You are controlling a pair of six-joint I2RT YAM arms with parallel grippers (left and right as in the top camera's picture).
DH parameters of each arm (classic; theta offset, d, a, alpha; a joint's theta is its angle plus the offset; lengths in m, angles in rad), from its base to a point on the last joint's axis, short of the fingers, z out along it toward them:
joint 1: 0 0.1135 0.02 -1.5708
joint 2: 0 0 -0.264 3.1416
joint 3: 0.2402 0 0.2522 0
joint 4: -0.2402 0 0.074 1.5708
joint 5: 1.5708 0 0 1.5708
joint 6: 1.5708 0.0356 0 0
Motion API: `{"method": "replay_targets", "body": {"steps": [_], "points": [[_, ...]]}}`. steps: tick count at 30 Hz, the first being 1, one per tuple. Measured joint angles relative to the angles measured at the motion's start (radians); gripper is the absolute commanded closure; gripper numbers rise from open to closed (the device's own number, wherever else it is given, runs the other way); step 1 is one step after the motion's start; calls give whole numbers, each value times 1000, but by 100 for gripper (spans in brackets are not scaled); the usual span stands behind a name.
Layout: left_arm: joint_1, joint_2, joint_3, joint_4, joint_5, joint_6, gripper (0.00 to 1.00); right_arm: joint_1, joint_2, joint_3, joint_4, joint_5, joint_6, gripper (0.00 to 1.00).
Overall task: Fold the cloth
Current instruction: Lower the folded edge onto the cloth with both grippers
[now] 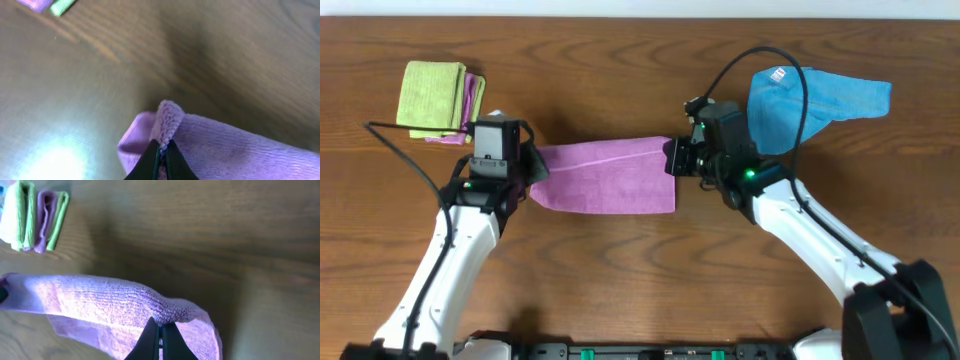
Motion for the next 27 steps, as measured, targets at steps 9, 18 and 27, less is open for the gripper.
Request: {"method": "replay_targets", "body": {"steps": [9, 18, 27], "points": [[1, 49, 1, 33, -66, 12, 94, 0, 100, 0, 130, 1, -3, 98], [0, 49, 4, -213, -55, 12, 94, 4, 100, 2, -127, -82, -6, 98], [0, 80, 5, -208, -51, 12, 94, 35, 100, 3, -208, -82, -6, 99]]}}
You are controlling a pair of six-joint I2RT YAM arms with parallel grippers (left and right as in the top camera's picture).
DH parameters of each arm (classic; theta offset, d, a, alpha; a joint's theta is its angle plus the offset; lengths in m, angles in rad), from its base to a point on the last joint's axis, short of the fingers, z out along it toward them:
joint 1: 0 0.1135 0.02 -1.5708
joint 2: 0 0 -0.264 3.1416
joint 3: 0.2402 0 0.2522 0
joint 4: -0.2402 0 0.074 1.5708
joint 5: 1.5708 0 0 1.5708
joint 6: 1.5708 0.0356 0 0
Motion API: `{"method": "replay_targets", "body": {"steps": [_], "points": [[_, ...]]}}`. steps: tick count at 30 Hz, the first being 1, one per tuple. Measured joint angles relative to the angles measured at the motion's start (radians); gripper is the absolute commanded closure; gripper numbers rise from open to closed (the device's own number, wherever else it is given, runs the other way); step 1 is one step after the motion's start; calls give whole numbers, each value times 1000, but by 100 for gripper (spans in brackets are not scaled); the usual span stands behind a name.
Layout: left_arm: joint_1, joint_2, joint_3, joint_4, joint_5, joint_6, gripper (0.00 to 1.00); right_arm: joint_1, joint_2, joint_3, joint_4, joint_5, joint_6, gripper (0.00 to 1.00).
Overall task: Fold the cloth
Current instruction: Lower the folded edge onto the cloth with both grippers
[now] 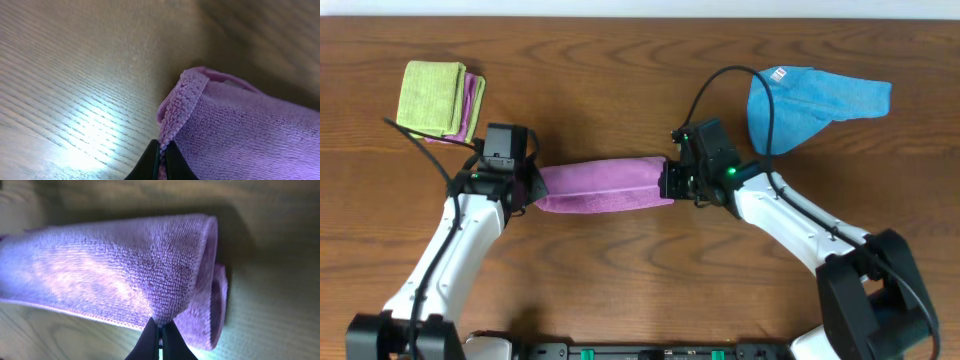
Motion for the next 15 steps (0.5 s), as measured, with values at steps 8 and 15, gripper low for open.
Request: {"method": "replay_targets", "body": {"steps": [8, 15], "points": [[0, 136, 0, 42, 8, 0, 94, 27, 0, 0, -63, 64, 0, 98], [0, 138, 0, 79, 31, 2, 94, 28, 56, 1, -80, 97, 0, 98]]}}
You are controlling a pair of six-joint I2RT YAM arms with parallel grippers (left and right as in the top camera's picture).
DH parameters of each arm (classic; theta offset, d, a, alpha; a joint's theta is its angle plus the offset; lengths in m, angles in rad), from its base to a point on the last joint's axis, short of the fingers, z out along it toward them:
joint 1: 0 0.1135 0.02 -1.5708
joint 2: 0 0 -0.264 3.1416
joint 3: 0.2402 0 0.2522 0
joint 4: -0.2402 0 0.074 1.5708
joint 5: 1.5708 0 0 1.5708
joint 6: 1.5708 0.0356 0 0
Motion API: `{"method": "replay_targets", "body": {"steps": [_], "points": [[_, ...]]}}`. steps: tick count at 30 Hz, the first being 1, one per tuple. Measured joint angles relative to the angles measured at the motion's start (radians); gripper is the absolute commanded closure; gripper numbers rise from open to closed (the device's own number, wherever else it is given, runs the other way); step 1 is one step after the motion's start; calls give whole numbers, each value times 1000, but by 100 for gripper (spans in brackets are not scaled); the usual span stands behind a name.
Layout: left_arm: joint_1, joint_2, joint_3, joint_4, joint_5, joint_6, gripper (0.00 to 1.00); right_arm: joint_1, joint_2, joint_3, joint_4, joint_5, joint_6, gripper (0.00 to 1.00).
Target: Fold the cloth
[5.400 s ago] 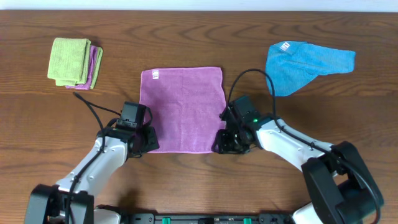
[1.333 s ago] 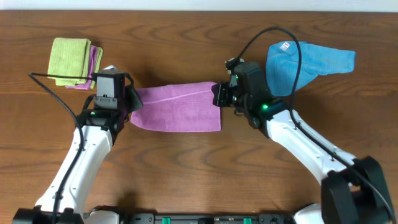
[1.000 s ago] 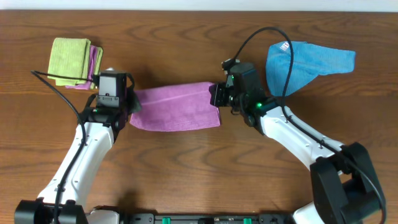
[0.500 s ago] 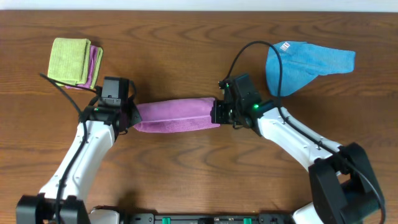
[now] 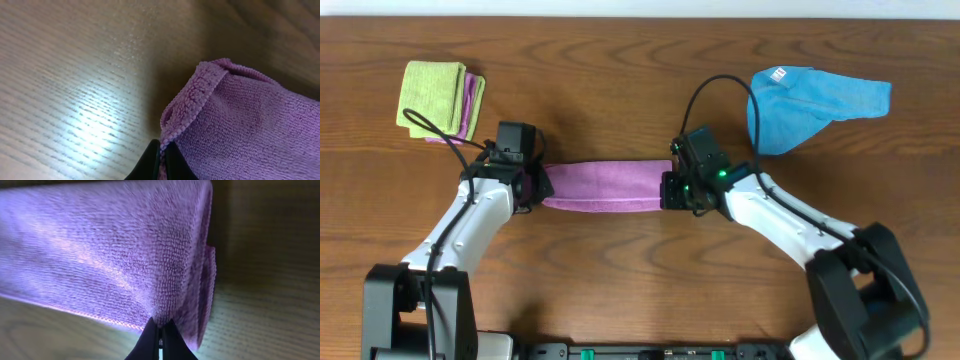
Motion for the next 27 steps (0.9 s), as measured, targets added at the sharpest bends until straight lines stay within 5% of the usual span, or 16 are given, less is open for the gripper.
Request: {"method": "replay_targets", "body": {"steps": [2, 3, 4, 5, 6, 8, 13, 17, 21, 22, 23, 24, 25, 27], "points": [[-1, 0, 0, 19, 7, 15, 94, 2, 43, 0, 0, 0, 0, 98], [-1, 0, 0, 27, 11, 22, 79, 2, 51, 0, 0, 0, 0, 97], [-1, 0, 0, 32, 13, 32, 59, 2, 55, 0, 2, 0, 0, 84], [-1, 0, 0, 37, 10, 40, 36, 2, 56, 0, 0, 6, 3, 61], [0, 0, 0, 41, 5, 41, 27, 2, 57, 0, 0, 15, 1, 47], [1, 0, 0, 39, 3, 50, 15, 1, 54, 3, 4, 11, 0, 29], [1, -1, 0, 11, 20, 99, 10, -6, 40, 9, -6, 21, -4, 27], [1, -33, 0, -14, 27, 129, 16, -33, -26, 9, -25, 31, -3, 20], [1, -127, 0, -27, 51, 144, 50, -55, -155, 9, -46, 34, -4, 23], [1, -151, 0, -27, 62, 146, 60, -57, -186, 9, -50, 35, -6, 37], [1, -184, 0, -27, 77, 156, 78, -59, -227, 9, -57, 38, -4, 72], [1, -203, 0, -26, 89, 151, 94, -59, -255, 9, -58, 37, -10, 89], [1, -223, 0, -27, 104, 154, 94, -59, -287, 9, -60, 38, -8, 98], [1, -241, 0, -24, 135, 159, 94, -59, -322, 9, -60, 37, -8, 99]]}}
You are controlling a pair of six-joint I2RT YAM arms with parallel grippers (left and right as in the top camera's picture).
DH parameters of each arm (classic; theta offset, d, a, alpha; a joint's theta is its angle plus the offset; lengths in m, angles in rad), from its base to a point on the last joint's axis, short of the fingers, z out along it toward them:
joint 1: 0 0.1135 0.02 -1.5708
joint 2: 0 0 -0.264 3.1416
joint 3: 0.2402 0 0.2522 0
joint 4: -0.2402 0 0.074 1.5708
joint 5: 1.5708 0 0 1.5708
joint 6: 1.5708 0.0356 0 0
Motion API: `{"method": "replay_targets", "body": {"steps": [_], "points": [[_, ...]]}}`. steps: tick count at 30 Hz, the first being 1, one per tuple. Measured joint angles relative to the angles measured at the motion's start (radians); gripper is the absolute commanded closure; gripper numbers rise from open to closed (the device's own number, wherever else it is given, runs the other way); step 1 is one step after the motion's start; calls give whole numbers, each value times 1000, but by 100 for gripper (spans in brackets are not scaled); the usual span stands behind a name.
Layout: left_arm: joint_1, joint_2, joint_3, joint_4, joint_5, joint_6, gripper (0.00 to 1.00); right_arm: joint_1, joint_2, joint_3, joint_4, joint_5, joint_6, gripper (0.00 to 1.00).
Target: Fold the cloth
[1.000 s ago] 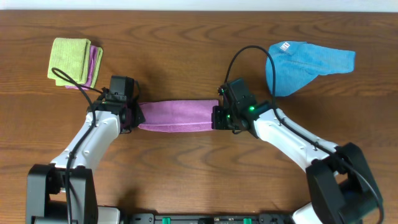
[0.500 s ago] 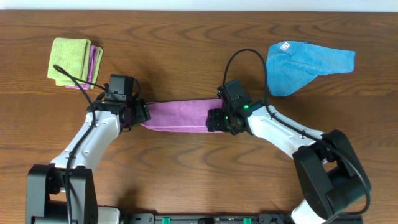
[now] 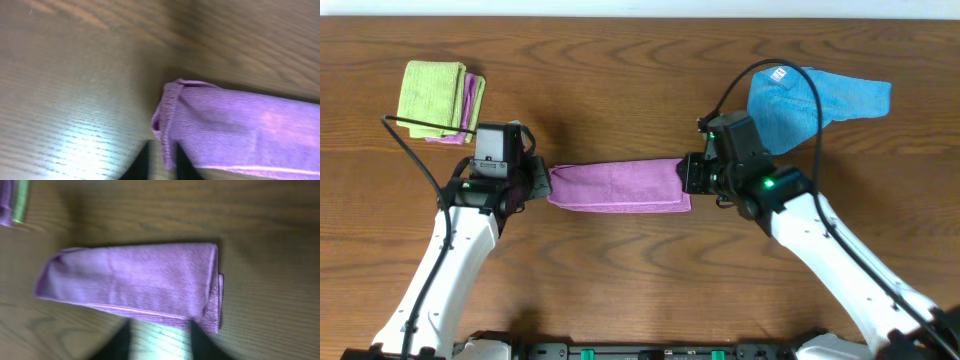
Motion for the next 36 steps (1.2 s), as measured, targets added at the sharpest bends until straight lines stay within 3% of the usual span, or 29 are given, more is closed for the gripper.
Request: {"method": "replay_targets", "body": {"steps": [7, 23, 36], "points": [[-24, 43, 0, 45, 49, 0, 94, 0, -5, 0, -5, 0, 1, 98], [-70, 381, 0, 85, 71, -17, 94, 0, 195, 0, 33, 10, -8, 98], [-69, 394, 14, 82, 78, -35, 94, 2, 314, 0, 131, 11, -61, 98]]}}
